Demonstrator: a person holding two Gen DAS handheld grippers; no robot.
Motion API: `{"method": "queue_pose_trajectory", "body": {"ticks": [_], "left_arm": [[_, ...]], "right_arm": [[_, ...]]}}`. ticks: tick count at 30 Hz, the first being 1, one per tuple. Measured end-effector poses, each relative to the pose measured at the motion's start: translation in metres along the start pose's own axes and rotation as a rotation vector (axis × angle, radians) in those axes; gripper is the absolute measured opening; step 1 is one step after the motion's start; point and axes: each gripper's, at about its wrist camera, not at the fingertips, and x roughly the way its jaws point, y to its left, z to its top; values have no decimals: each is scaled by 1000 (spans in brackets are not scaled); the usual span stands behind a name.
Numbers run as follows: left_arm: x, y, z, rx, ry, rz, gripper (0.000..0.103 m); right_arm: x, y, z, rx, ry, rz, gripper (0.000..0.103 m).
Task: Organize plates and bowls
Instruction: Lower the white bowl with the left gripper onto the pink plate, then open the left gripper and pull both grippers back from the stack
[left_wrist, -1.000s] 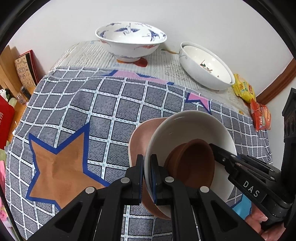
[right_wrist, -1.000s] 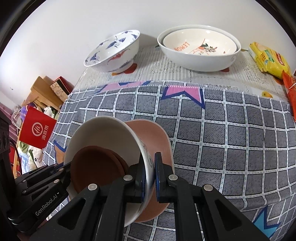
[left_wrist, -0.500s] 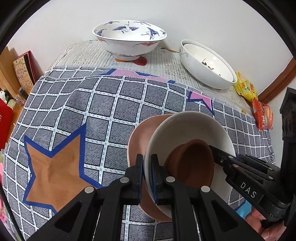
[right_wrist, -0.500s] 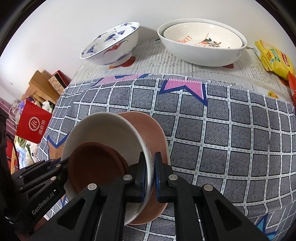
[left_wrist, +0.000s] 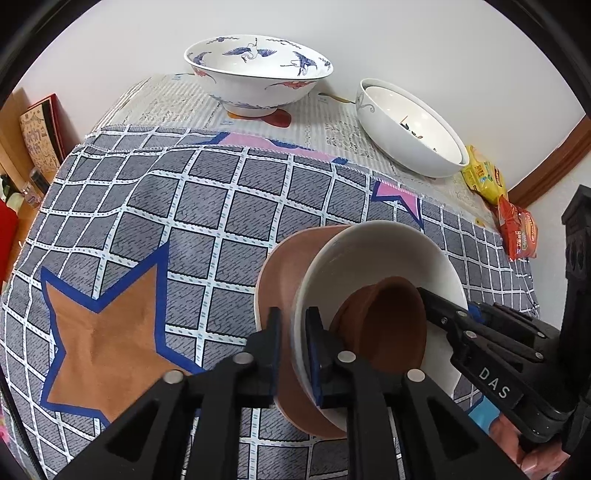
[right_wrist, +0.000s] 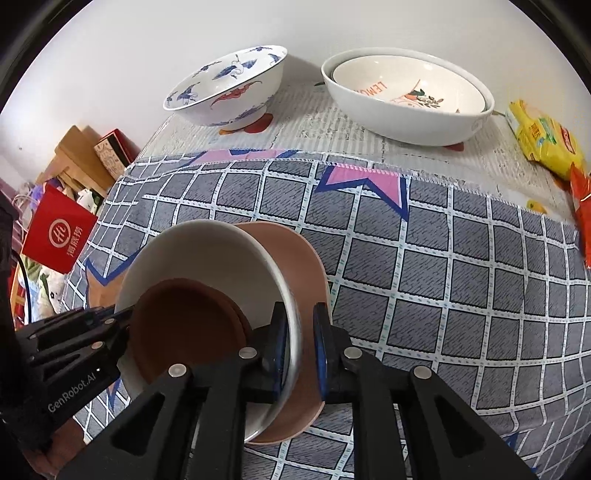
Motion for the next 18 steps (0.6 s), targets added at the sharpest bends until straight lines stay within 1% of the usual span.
{"method": "queue_pose_trajectory", "body": {"ticks": [7, 11, 18], "left_arm": [[-6, 1, -2, 3, -1, -4, 17], [-12, 0, -5, 5, -13, 9, 24], [-30, 0, -14, 8, -47, 22, 28]], "right_arm": [[-10, 2, -2, -46, -16, -13, 15], [-19, 3, -8, -61, -33, -11, 16], [-33, 4, -14, -46, -57, 1, 16]]}}
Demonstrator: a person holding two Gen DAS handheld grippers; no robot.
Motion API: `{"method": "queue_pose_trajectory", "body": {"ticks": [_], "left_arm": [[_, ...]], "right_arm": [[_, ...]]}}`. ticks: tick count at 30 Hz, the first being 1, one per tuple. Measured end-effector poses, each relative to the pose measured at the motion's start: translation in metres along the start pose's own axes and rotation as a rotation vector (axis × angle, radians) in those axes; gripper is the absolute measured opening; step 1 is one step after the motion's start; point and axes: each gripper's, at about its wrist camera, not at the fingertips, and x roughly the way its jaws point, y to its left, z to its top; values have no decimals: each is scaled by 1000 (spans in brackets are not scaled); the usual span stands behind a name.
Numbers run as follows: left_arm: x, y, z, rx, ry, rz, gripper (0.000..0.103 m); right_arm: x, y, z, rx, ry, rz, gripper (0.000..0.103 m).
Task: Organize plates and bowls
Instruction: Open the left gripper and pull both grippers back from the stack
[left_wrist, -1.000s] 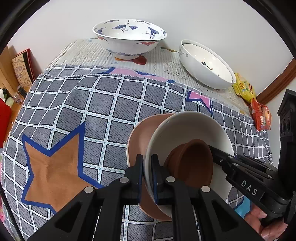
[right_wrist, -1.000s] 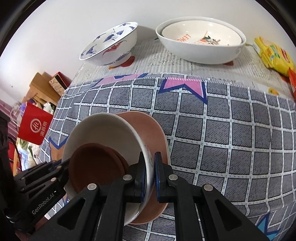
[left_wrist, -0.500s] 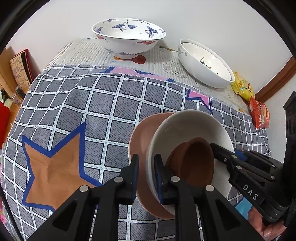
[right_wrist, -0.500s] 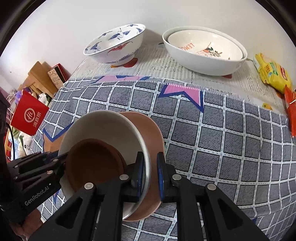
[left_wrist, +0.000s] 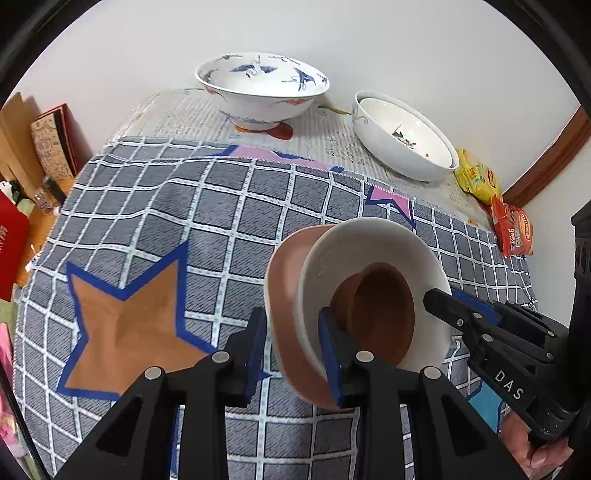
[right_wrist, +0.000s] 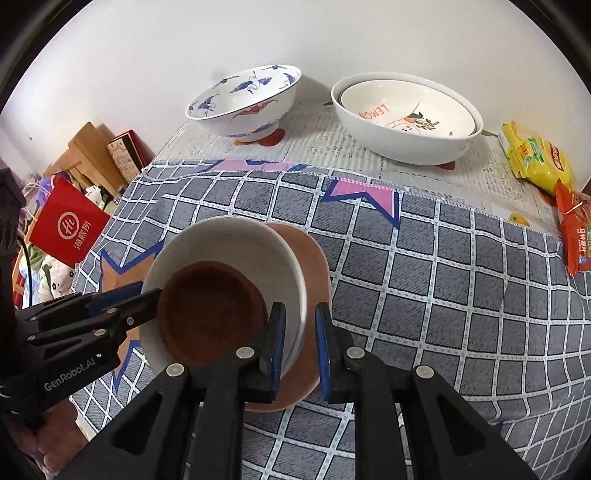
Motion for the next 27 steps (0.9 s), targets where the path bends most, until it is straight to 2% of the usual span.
{"method": "queue_pose_trajectory", "body": {"ticks": [3, 5, 11, 13, 19, 25, 27], "left_arm": [[-12, 0, -7, 14, -28, 4, 28], [-20, -4, -12, 43, -46, -4, 36], [-51, -21, -31, 114, -118, -43, 48], [-62, -28, -39, 143, -138, -47, 49], [-102, -44, -64, 186, -207, -55, 61], [-136, -60, -97, 219, -263, -49, 69], [-146, -66, -108, 226, -276, -65, 76]], "right_arm": [[-7, 2, -5, 2, -6, -1, 17], [-13, 1, -10, 7, -10, -5, 22], [-54, -7, -30, 87, -82, -30, 26], [-73, -9, -38, 103, -120, -49, 38], [-139, -11, -72, 148, -260, -162, 55], [-187, -22, -112, 238, -284, -196, 56], [-199, -22, -127, 243, -284, -219, 56]]}}
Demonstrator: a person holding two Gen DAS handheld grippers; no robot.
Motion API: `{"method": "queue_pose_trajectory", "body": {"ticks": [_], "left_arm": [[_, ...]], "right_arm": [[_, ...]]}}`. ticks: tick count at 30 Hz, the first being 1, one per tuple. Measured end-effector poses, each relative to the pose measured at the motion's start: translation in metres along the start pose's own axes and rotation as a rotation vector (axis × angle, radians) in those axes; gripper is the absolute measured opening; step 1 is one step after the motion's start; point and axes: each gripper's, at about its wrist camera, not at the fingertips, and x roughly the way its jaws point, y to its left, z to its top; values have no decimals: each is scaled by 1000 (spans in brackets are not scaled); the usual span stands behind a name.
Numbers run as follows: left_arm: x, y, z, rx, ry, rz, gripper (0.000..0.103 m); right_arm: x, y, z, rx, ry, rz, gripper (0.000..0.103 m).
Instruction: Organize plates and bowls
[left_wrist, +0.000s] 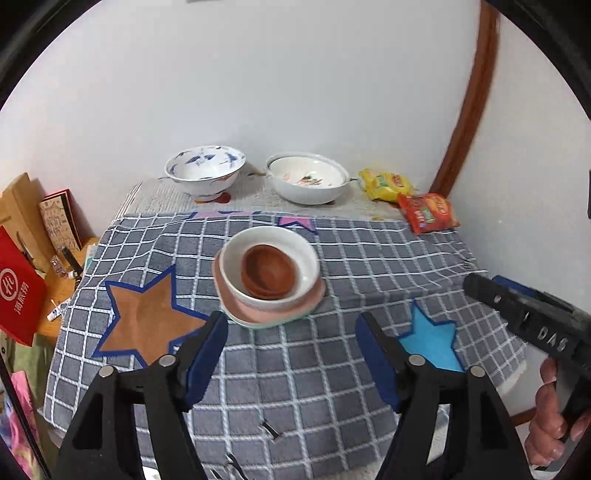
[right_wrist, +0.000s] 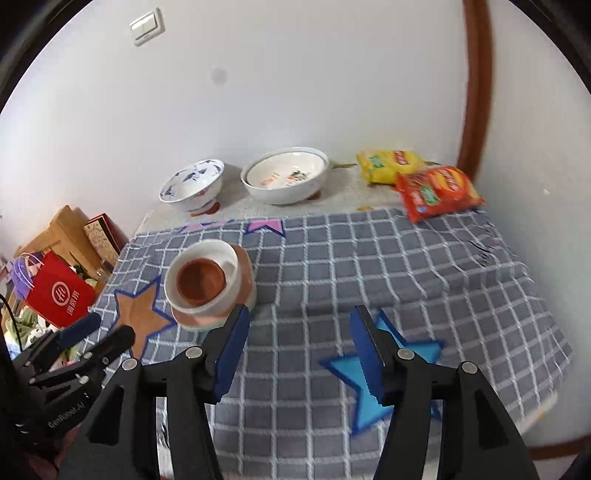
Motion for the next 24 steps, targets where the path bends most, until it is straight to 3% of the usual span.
{"method": "queue_pose_trajectory", "body": {"ticks": [2, 6, 9, 24], "left_arm": [[-12, -8, -7, 4, -18, -1, 83], [-33, -24, -19, 30, -52, 15, 91], [-45, -34, -28, 57, -68, 15, 93], [-81, -54, -41, 73, -114, 37, 94]], "right_arm": [[-15, -4, -12, -10, -16, -35, 57], [-42, -11, -33, 2, -58, -43, 83], [-60, -19, -46, 26, -89, -57, 91], [-111, -31, -72, 27, -123, -93, 92]]}}
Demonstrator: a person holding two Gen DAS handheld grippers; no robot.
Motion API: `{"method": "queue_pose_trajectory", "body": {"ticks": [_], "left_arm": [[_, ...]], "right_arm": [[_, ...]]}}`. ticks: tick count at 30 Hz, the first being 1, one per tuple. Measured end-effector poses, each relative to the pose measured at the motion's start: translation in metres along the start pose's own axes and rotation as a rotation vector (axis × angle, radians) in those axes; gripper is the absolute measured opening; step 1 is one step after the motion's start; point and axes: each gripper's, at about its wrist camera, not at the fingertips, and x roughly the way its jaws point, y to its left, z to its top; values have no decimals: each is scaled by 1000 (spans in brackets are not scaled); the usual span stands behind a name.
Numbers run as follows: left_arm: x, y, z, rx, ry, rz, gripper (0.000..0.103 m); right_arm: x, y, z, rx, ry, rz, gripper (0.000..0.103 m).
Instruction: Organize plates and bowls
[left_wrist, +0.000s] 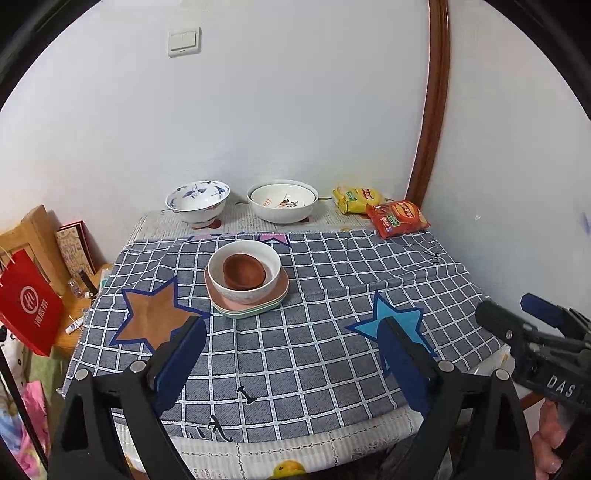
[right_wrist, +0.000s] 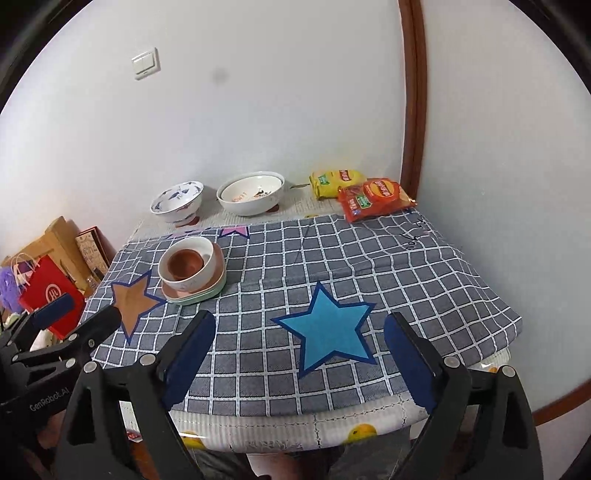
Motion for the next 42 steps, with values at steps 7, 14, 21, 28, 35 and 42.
{"method": "queue_pose_trajectory", "body": {"ticks": [7, 14, 21, 28, 35, 42], "left_arm": [[-2, 1, -1, -11, 5, -4, 94], [-3, 0, -1, -3, 7, -9, 94], [-2, -1, -1, -1, 9, -5, 94], [-4, 1, -1, -4, 5, -5, 94], [-5, 2, -2, -8, 9, -7, 94], [-2, 2, -2, -9, 13, -7, 94]], "right_arm": [[2, 1, -5, 0, 11, -5, 92], [-1, 3, -5, 5, 3, -19, 92], [-5, 8, -4, -8, -9, -36, 92], [-4, 4, -3, 14, -4, -31, 92], [-6, 5, -3, 10, -8, -33, 92], [-7, 8, -3, -3, -10, -33, 92]]}}
